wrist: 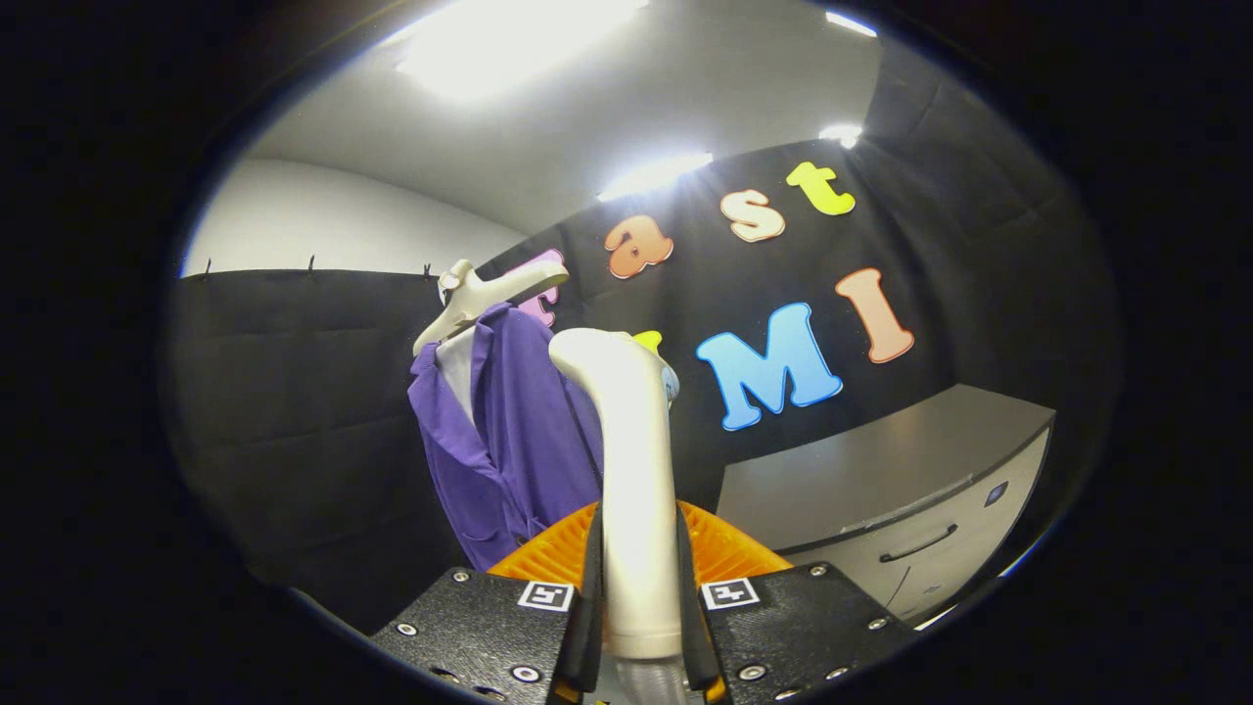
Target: Iron the clothes twice with a garment steamer, once on the left side and once on the right side.
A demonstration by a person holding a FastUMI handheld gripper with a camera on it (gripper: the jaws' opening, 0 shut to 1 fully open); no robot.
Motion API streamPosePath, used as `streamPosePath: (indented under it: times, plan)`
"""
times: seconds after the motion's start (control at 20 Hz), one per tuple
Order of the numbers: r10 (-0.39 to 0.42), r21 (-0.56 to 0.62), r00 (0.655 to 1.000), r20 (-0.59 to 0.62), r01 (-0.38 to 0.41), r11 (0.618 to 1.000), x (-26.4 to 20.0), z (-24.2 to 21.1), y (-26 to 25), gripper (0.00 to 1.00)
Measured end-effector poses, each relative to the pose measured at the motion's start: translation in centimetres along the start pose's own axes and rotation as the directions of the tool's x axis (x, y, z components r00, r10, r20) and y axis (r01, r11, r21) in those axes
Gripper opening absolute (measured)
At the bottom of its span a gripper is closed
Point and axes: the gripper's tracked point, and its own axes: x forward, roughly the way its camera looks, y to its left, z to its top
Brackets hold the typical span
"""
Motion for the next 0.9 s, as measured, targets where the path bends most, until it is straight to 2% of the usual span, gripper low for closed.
streamPosePath:
  times: [0.55,0.9]
  plan:
    - [0.053,-0.153,0.994,0.095,-0.039,0.988,6.8,2.9,8.1,0.33]
    - [0.019,-0.219,0.997,0.073,-0.002,0.976,11.7,2.1,10.5,0.33]
